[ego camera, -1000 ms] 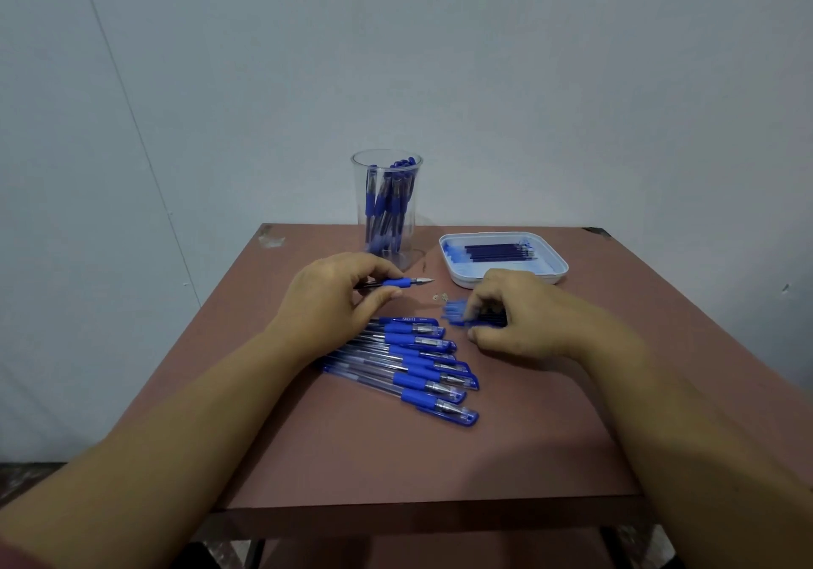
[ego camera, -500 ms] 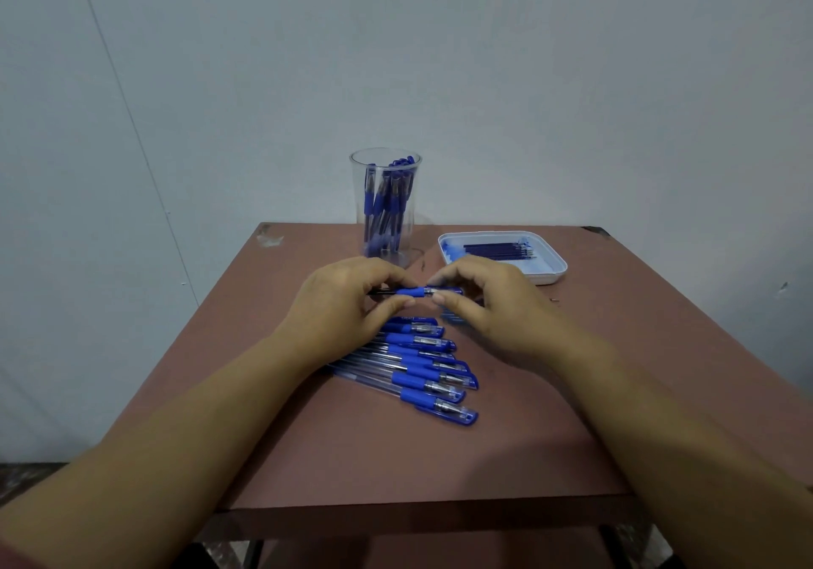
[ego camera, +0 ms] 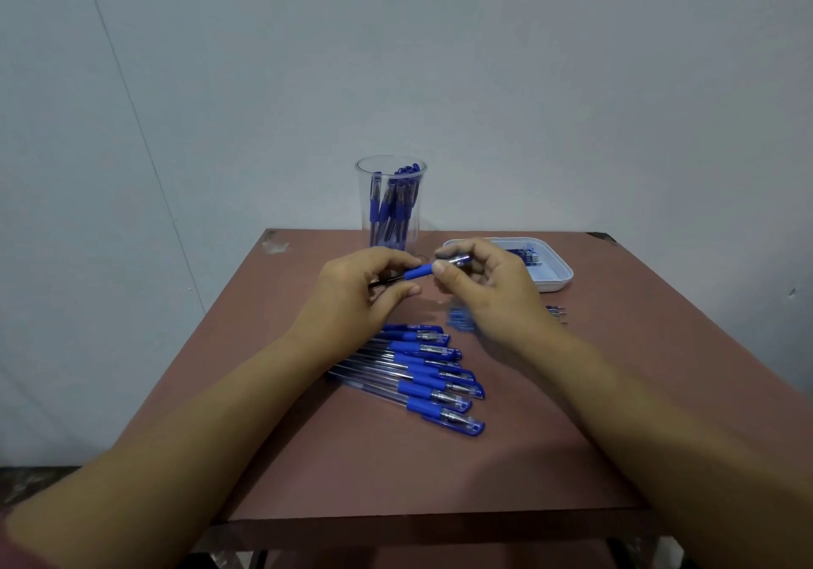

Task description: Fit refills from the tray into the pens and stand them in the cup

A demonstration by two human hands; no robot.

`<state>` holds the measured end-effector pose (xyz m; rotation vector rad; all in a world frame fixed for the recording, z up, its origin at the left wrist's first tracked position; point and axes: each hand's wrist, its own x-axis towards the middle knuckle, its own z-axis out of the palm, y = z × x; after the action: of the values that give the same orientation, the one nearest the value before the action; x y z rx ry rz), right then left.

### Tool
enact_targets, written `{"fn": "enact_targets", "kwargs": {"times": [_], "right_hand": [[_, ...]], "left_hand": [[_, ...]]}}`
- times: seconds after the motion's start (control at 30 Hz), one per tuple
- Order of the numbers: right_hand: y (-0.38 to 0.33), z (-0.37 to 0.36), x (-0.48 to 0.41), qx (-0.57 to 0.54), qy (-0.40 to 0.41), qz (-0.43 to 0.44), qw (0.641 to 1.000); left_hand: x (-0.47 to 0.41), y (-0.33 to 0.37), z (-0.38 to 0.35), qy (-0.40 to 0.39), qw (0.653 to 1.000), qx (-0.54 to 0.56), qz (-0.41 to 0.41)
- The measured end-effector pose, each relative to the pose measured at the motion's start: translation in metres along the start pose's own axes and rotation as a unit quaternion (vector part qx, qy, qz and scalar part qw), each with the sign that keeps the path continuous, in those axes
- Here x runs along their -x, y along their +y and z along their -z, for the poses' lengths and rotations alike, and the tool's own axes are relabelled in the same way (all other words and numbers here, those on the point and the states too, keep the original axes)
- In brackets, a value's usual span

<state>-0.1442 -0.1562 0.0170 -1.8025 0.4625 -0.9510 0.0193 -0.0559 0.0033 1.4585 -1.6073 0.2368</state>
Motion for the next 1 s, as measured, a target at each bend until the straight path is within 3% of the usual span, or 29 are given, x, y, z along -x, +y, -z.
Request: {"fn": "enact_targets", "kwargs": {"times": [0.2,0.43,0.6,0.8,1.0], "right_hand": [[-0.03,0.019,-0.038,-0.003,0.121,0.071,0.99],[-0.061,0.035,-0.095,0.031,0.202,0.169,0.964],[-0.053,0.02,-0.127,0.169,0.127,0.165,0.963],[-0.036,0.0,-0.135,0.241,0.045,0.162,0.956],[-0.015,-0.001,-0.129,0.409,-0.019,0.155,0.899]], "left_hand": [[-0.03,-0.036,0.033,-0.037,0.985,-0.166,0.032],[-0.065,-0.057,0.04,-0.037,0.974,-0.223,-0.001],[-0.072,-0.056,0.031,-0.011,0.974,-0.225,-0.029],[-0.071,-0.057,0.026,0.005,0.974,-0.225,-0.032],[-0.07,-0.058,0.027,0.004,0.973,-0.226,-0.034]]}}
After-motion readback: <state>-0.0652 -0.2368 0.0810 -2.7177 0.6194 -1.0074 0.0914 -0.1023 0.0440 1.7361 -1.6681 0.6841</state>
